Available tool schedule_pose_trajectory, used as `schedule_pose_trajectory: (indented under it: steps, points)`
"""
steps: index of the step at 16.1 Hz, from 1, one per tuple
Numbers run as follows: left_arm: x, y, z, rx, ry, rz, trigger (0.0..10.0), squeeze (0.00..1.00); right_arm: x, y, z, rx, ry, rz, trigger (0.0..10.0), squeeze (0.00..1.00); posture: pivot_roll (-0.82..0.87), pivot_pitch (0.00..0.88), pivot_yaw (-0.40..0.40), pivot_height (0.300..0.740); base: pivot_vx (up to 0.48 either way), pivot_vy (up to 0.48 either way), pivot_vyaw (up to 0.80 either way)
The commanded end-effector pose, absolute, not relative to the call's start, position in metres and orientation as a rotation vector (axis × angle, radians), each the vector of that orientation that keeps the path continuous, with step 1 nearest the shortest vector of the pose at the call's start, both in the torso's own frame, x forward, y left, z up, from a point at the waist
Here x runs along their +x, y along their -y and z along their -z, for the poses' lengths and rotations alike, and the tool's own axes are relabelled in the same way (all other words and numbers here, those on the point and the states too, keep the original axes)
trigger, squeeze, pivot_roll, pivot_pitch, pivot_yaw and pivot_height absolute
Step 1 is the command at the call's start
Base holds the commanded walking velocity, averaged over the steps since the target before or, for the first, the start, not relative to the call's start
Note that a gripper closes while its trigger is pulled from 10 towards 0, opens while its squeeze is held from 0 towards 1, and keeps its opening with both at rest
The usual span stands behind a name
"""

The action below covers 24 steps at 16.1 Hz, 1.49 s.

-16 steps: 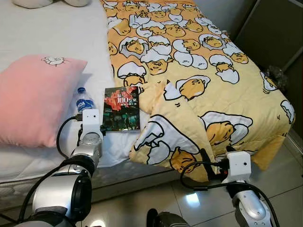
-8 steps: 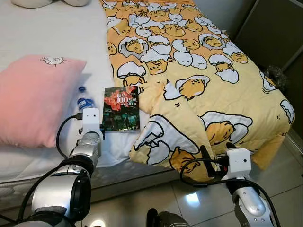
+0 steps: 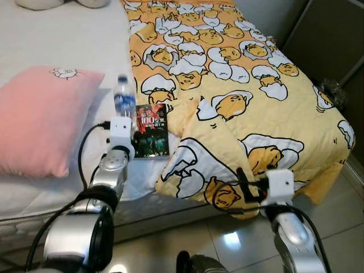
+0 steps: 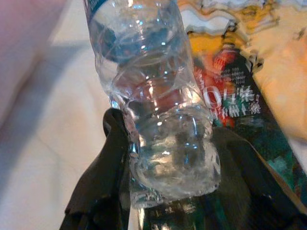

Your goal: Clean up the room

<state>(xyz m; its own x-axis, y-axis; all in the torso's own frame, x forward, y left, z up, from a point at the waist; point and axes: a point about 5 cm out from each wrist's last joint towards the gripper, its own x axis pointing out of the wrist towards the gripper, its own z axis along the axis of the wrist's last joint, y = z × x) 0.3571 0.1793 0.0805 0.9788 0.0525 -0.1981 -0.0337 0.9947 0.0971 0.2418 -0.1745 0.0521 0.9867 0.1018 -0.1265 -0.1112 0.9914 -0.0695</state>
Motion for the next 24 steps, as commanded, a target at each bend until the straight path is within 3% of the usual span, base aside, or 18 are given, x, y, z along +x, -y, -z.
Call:
schedule_pose_trajectory:
  steps: [1,6,11,15,22,23,24]
  points:
    - [0.357,-0.181,-0.091,0.091,-0.106,-0.044,0.0,0.00,0.247,0.178,-0.057,-0.065,-0.093,-0.089,10.0,0.00,-0.06,0.008,-0.095,0.740,0.000,0.000,0.00]
    - [0.323,-0.186,-0.126,0.133,0.181,-0.072,0.0,0.00,0.278,0.176,-0.075,0.005,0.005,-0.069,10.0,0.00,0.06,0.000,-0.092,0.740,0.000,0.000,0.00]
    - [0.277,-0.176,-0.111,0.199,0.122,0.022,0.0,0.00,0.297,0.166,-0.080,0.042,0.043,-0.078,10.0,0.00,0.15,0.000,-0.084,0.740,0.000,0.000,0.00]
    - [0.270,-0.171,-0.110,0.150,0.070,0.039,0.0,0.00,0.301,0.153,-0.077,0.053,0.054,-0.099,10.0,0.00,0.15,0.000,-0.077,0.740,0.000,0.000,0.00]
    - [0.282,-0.162,-0.107,0.148,0.027,0.105,0.0,0.00,0.303,0.157,-0.075,0.053,0.063,-0.061,10.0,0.00,0.10,0.000,-0.036,0.740,0.000,0.000,0.00]
    - [0.286,-0.157,-0.103,0.136,-0.003,0.132,10.0,0.00,0.303,0.160,-0.075,0.047,0.069,-0.049,10.0,0.00,0.07,0.000,-0.015,0.740,0.000,0.000,0.00]
    - [0.289,-0.154,-0.102,0.130,-0.012,0.148,10.0,0.00,0.303,0.162,-0.075,0.042,0.076,-0.039,10.0,0.00,0.04,0.000,0.003,0.740,0.000,0.000,0.00]
